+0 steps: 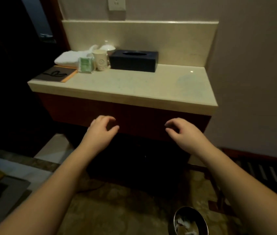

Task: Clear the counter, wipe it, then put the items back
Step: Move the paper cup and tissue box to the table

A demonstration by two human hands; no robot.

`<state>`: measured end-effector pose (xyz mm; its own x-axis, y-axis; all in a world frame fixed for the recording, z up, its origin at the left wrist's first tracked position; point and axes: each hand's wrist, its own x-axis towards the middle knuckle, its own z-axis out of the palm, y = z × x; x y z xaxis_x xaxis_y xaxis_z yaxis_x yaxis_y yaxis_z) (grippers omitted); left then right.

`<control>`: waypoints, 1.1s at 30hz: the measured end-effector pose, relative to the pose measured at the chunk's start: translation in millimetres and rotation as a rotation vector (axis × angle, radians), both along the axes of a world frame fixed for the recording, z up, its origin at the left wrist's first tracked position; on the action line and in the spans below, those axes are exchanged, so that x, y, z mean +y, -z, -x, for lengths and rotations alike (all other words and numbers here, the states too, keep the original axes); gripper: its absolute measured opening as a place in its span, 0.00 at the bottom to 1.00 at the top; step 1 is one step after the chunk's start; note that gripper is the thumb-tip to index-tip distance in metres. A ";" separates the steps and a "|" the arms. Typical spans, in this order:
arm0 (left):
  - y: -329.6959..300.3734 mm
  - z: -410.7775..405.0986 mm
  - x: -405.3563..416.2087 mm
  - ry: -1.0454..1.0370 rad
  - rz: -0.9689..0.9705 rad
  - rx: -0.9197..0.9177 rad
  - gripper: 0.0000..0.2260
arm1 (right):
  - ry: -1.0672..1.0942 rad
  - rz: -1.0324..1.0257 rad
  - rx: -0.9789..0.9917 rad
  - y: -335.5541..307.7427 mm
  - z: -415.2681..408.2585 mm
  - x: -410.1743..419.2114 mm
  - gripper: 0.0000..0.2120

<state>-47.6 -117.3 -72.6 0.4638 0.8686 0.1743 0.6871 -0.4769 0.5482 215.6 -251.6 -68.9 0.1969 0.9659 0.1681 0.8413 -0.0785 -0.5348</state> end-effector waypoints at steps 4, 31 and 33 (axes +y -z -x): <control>-42.5 6.8 63.0 -0.053 -0.050 0.007 0.16 | -0.017 -0.054 -0.120 -39.9 2.8 60.3 0.13; -98.2 -89.0 373.5 -0.378 -0.313 0.423 0.23 | 0.096 0.290 -0.419 -81.7 -119.0 418.7 0.44; -95.8 -90.7 381.7 -0.372 -0.329 0.433 0.22 | 0.109 0.236 -0.415 -76.9 -120.7 419.3 0.44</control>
<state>43.1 264.4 23.2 0.2304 0.9179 0.3230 0.9641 -0.2603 0.0518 336.2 167.7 8.0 0.2615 0.9647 0.0324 0.9599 -0.2564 -0.1133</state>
